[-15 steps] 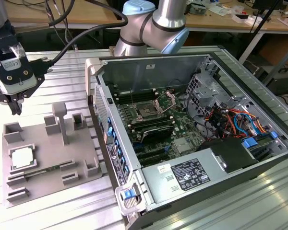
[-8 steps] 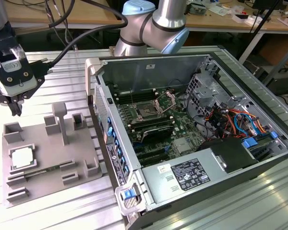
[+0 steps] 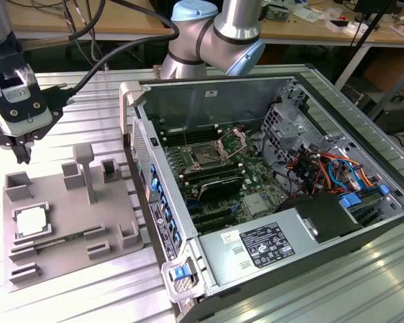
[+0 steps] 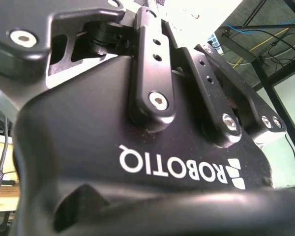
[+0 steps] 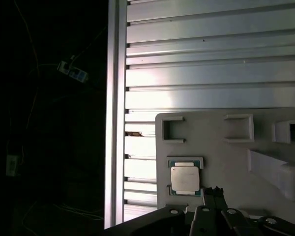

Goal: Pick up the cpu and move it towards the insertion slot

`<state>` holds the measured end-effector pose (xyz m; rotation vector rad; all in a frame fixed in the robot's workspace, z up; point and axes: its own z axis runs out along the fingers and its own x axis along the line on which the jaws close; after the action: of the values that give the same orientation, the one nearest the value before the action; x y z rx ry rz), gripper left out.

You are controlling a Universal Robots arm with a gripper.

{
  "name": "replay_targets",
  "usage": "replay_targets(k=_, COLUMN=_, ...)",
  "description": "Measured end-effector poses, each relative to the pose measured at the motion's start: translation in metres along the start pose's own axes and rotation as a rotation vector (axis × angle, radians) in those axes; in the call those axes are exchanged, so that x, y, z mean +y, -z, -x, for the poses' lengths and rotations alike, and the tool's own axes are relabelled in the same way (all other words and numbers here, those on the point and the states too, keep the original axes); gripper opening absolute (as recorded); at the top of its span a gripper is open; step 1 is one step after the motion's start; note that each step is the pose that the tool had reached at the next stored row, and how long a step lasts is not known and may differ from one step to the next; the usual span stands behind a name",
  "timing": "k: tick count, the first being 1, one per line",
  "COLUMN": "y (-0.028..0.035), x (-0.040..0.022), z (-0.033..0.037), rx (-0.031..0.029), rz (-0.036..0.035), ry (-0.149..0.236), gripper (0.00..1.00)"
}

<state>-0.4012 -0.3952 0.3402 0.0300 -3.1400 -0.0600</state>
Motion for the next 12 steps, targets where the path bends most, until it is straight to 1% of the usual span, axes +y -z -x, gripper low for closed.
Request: replay_targets(k=12, y=-0.0029, x=-0.0003, z=0.0000, rx=0.0000, rz=0.0000, ry=0.000, gripper=0.11)
